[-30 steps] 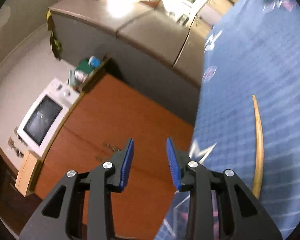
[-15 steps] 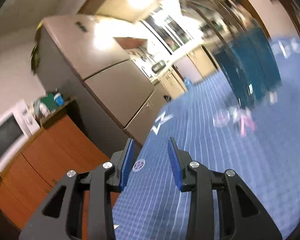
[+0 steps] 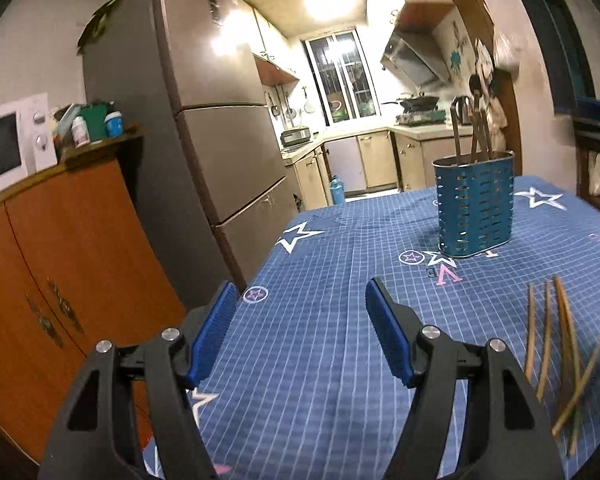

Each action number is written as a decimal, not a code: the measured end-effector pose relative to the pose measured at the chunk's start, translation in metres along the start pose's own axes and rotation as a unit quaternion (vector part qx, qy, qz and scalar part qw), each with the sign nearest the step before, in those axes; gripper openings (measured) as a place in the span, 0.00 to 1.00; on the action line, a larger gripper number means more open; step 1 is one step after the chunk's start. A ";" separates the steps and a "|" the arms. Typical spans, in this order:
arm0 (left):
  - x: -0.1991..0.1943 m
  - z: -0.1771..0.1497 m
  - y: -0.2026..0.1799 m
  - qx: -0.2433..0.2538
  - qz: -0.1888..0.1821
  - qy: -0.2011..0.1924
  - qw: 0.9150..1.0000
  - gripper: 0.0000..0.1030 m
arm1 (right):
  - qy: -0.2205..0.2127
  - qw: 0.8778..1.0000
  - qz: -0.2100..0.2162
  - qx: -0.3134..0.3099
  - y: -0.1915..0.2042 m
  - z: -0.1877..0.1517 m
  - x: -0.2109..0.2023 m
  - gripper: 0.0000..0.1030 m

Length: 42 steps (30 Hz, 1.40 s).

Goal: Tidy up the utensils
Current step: 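Swing both open tools back over the chopsticks on the table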

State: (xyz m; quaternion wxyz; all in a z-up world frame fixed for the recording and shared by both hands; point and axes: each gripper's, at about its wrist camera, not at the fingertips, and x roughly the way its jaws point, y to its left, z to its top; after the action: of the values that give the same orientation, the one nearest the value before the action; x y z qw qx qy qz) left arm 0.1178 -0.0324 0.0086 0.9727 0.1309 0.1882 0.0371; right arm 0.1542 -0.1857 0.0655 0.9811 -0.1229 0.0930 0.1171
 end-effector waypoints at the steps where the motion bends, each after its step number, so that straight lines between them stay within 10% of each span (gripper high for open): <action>1: -0.004 -0.004 0.007 0.001 0.004 -0.004 1.000 0.62 | 0.008 1.000 -0.004 -0.010 0.003 0.007 0.027 0.63; 9: -0.004 -0.028 0.063 -0.043 0.020 0.018 0.999 0.63 | 0.083 0.996 -0.042 -0.014 -0.007 0.024 0.143 0.48; 13: 0.001 -0.035 0.075 -0.045 0.034 0.027 0.998 0.63 | 0.098 0.994 -0.046 -0.024 -0.004 0.036 0.162 0.08; 22: -0.004 -0.049 0.117 -0.092 0.045 0.040 0.994 0.64 | -0.086 0.995 0.014 -0.054 0.021 0.134 -0.022 0.08; 27: -0.009 -0.056 0.128 -0.121 0.033 0.050 0.991 0.65 | -0.080 0.987 0.002 -0.138 0.064 0.107 -0.078 0.08; 30: -0.014 -0.058 0.127 -0.123 0.026 0.051 0.991 0.66 | -0.044 0.965 -0.030 -0.257 0.116 0.052 -0.069 0.08; 35: -0.023 -0.061 0.128 -0.126 0.018 0.050 0.991 0.67 | 0.019 0.893 -0.036 -0.447 0.204 -0.064 -0.030 0.08; 38: -0.028 -0.062 0.128 -0.123 0.022 0.048 0.991 0.67 | 0.090 0.857 -0.024 -0.506 0.244 -0.121 -0.016 0.26; 40: -0.029 -0.062 0.130 -0.118 0.029 0.046 0.992 0.67 | 0.067 0.870 -0.020 -0.488 0.255 -0.120 -0.034 0.69; 42: -0.029 -0.064 0.131 -0.116 0.032 0.048 0.992 0.68 | 0.063 0.896 -0.001 -0.441 0.256 -0.107 -0.064 0.74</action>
State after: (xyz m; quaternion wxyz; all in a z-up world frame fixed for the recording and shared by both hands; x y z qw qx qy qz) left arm 0.0640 0.1062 -0.0034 0.9694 0.0211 0.2247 0.0962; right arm 0.0122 0.0145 -0.0794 0.8187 -0.5498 0.0937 0.1366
